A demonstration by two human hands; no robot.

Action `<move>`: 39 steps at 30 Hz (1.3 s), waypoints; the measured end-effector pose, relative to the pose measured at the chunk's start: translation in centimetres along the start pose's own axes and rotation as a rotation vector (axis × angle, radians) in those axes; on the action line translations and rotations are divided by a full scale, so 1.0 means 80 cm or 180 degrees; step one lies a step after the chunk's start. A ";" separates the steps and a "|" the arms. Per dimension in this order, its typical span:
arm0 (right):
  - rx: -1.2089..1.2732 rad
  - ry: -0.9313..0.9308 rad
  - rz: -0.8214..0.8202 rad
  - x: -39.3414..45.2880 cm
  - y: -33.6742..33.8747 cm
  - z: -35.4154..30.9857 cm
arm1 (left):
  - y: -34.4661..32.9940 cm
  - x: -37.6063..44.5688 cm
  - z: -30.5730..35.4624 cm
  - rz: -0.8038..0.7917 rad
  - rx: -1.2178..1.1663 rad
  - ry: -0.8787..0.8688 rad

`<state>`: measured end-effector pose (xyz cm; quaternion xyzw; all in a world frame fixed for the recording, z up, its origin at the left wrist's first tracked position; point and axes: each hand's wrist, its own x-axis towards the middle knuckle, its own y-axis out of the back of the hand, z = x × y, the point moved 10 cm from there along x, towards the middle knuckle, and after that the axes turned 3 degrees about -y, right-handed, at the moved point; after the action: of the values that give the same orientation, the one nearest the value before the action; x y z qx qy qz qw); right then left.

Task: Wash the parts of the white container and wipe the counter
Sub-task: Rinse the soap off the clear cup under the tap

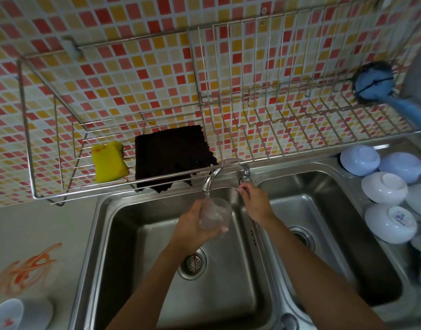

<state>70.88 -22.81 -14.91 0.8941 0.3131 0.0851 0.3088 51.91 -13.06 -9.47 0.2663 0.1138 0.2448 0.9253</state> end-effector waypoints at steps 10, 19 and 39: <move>0.0394 -0.0426 0.0322 -0.011 0.020 0.017 | 0.016 -0.018 -0.006 0.0274 0.0089 -0.0029; -0.0645 0.0253 0.0377 -0.115 -0.013 0.031 | 0.009 -0.015 -0.010 0.0283 0.0319 -0.0012; -0.2850 0.0362 -0.0009 -0.165 -0.064 0.065 | -0.022 -0.026 -0.078 -0.0425 0.2532 0.0417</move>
<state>59.69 -30.37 -21.58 0.6659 0.2632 0.2608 0.6476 48.70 -12.74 -15.47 0.5793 0.2753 0.1375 0.7548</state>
